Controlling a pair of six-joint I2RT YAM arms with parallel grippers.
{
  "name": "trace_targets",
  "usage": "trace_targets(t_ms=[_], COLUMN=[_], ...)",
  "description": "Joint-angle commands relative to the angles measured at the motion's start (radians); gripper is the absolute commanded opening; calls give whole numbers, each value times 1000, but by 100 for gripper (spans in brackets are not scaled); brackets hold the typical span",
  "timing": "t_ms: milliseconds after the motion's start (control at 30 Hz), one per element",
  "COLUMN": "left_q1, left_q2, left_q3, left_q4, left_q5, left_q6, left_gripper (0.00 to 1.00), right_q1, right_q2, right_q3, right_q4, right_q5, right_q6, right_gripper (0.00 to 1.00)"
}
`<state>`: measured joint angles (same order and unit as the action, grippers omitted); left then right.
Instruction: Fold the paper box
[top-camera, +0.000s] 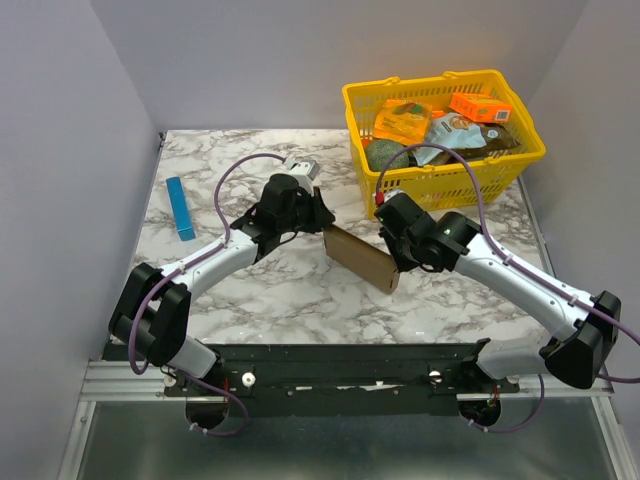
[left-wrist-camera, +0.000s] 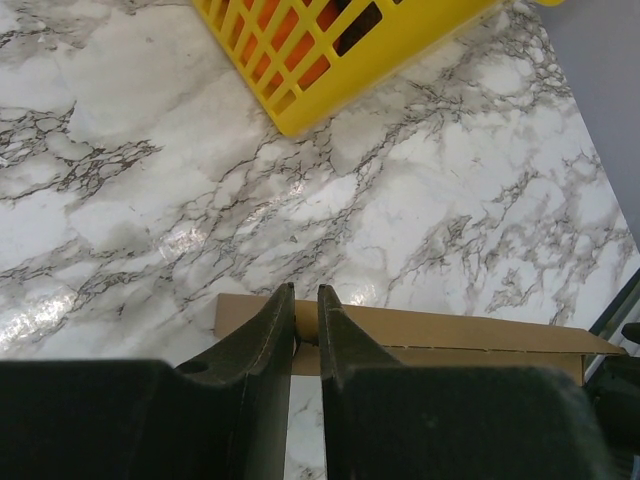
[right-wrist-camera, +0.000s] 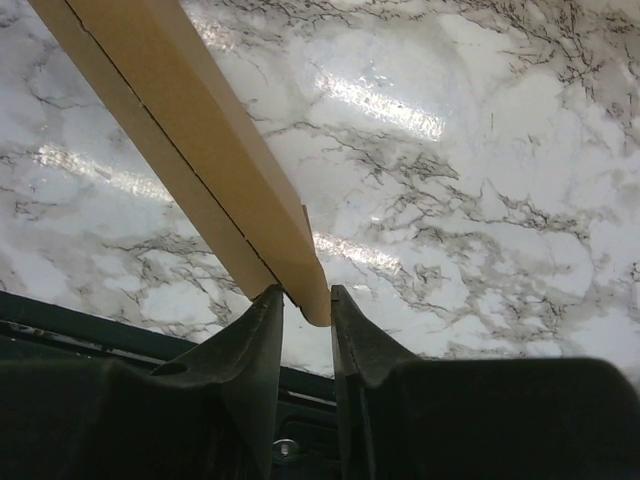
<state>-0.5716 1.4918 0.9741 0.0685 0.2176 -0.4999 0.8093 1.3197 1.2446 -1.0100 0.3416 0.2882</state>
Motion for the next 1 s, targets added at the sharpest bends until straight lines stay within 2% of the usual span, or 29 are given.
trace_targets(t_ms=[0,100,333,600,967], left_q1=[-4,-5,-4,-8,-31], left_q2=[44,44,42,42,44], left_q3=[-15,-15,-15,-21,-28], left_q4=[-133,-136,-136,-131,-133], left_q5=[-41,-43,-46,-47,-53], left_q6=[34,34,34,29,27], left_gripper=[22,21,21,19,19], right_q1=[-4,-4,-4,-4,-10], right_q2=[-27,-24,-22,-39,-122], right_q3=[-5,-8,-17,-39,-120], right_q4=[-50,-50,-52,-30,142], right_q5=[-16,-23,-30,-58,-78], right_q6=[20,20,20,61,229], right_gripper=[30,23,17,1,1])
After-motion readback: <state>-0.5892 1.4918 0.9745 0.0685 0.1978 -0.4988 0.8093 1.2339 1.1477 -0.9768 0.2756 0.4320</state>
